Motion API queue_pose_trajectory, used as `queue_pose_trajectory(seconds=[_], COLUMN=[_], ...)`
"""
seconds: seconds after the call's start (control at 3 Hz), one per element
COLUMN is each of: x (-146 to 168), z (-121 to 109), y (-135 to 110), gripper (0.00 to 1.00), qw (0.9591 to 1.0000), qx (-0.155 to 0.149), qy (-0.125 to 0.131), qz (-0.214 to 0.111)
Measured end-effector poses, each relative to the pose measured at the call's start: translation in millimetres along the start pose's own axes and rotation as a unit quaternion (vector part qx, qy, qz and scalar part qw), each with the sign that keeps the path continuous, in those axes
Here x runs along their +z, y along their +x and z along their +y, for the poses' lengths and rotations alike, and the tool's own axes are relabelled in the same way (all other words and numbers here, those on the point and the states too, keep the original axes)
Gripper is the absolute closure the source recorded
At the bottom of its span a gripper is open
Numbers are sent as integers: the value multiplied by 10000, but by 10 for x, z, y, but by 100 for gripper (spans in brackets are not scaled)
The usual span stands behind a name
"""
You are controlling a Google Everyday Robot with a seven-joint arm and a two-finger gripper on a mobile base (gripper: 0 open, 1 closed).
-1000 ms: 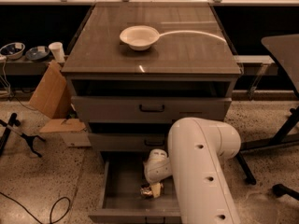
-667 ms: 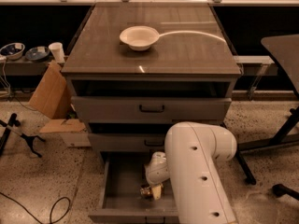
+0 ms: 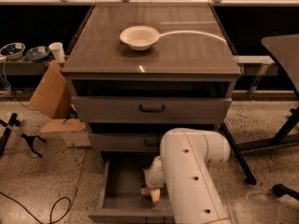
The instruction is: Pick orange can from bottom drawer and place on counter
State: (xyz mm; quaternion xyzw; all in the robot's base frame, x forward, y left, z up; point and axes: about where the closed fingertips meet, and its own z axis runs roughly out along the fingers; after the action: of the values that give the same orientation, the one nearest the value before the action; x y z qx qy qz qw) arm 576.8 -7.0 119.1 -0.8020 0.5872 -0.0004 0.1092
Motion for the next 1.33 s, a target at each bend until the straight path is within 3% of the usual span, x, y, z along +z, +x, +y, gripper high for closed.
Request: queue_pose_trajectory(seconds=[0.33, 1.0, 1.33], x=[66, -25, -268], z=[-7, -83, -126], y=[-62, -55, 44], gripper=[17, 63, 94], qw=[9999, 9997, 9994], qx=[-77, -74, 73], qy=[-25, -94, -84], qz=[-115, -200, -314])
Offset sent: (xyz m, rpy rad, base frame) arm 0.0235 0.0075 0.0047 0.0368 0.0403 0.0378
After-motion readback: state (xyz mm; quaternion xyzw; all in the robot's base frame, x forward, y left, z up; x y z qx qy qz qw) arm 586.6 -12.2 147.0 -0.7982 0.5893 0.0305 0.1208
